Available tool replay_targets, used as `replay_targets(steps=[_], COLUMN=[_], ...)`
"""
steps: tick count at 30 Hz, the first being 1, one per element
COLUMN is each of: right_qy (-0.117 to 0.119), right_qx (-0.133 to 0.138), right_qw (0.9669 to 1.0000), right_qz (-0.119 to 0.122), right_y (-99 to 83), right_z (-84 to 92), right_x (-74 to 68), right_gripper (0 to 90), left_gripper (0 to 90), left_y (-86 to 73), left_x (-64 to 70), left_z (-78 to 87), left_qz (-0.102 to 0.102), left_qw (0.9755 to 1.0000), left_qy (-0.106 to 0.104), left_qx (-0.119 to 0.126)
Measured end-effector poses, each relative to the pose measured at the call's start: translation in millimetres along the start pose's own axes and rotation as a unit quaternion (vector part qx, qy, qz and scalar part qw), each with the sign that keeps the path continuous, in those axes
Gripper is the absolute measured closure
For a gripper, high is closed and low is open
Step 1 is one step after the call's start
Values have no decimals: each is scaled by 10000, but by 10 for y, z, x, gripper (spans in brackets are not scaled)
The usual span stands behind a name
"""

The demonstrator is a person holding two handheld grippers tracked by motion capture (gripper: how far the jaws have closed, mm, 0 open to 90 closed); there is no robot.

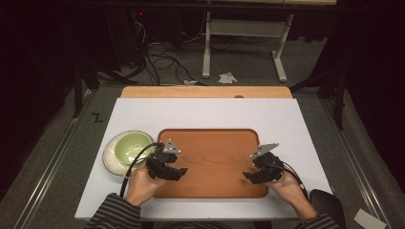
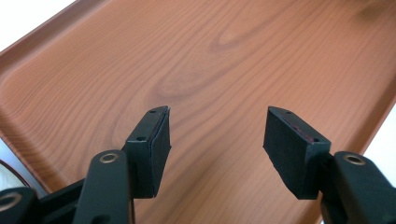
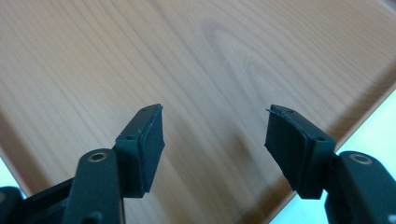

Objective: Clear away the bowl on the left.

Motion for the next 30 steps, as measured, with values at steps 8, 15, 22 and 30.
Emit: replay_targets(steps=[8, 15, 22, 30], right_qy=[43, 71, -20, 98], right_qx=[-25, -23, 235, 268], right_qw=[10000, 9998, 9986, 9981], right_qz=[-5, -173, -470, -546], right_y=[-5, -7, 7, 22], right_z=[0, 9, 64, 66], right_x=[3, 34, 101, 97], right_gripper=[362, 333, 329, 292], left_gripper=[416, 412, 408, 396], left_y=[-2, -3, -4, -3], left_x=[-14, -36, -62, -92], left_z=[-5, -2, 4, 19], left_qz=[27, 72, 136, 203], left_qw=[10000, 10000, 9999, 9998], left_qy=[-4, -49, -59, -35], left_qx=[-27, -38, -30, 11])
Point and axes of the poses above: each handheld gripper's, and its own axes: z roughly backward along the jaws, y roughly out of its top, x roughly to its right, the point moved 4 cm from there along -z, roughly forward along the jaws, and after that the axes turned 8 degrees about z, right-handed, at the moved point
